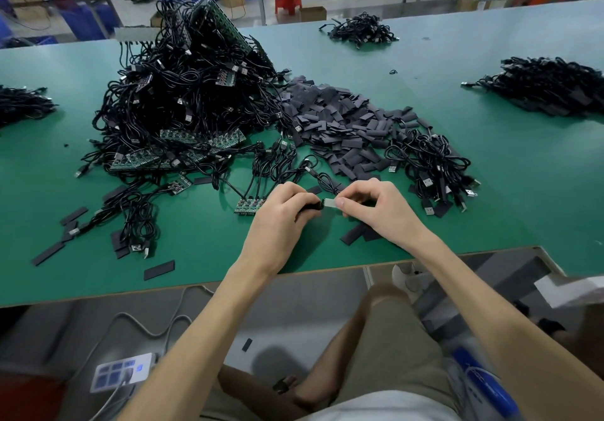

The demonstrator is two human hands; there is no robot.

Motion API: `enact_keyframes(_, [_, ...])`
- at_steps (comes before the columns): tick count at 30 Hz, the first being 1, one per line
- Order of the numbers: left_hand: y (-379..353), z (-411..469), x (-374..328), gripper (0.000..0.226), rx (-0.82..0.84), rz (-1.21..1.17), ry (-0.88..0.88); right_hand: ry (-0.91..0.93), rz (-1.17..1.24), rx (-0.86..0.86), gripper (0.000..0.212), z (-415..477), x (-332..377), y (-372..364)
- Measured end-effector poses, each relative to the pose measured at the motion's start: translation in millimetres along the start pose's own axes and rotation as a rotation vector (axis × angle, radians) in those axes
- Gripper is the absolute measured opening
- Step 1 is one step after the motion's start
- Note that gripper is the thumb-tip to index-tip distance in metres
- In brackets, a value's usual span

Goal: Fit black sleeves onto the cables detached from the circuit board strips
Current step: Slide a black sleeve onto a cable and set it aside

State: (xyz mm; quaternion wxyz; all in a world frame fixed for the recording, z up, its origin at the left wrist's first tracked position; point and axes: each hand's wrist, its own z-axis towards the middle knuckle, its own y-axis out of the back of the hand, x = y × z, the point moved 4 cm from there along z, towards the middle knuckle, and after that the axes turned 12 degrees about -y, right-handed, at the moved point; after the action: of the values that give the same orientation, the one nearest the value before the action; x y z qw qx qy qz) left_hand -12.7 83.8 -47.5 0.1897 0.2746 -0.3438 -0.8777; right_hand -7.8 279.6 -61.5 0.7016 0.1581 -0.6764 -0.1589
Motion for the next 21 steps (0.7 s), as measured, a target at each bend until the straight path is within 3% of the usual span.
enact_keyframes(13, [-6.3,-1.5,-3.2,0.013,0.053,0.106,-0.147,-0.012,-0.129,0.010,0.002,-3.8,2.2,-2.3])
enact_keyframes(21, [-8.9,-1.6,-1.7,0.018,0.059,0.060,-0.137,0.022,-0.055,0.014,0.005,-2.7,2.4,-3.2])
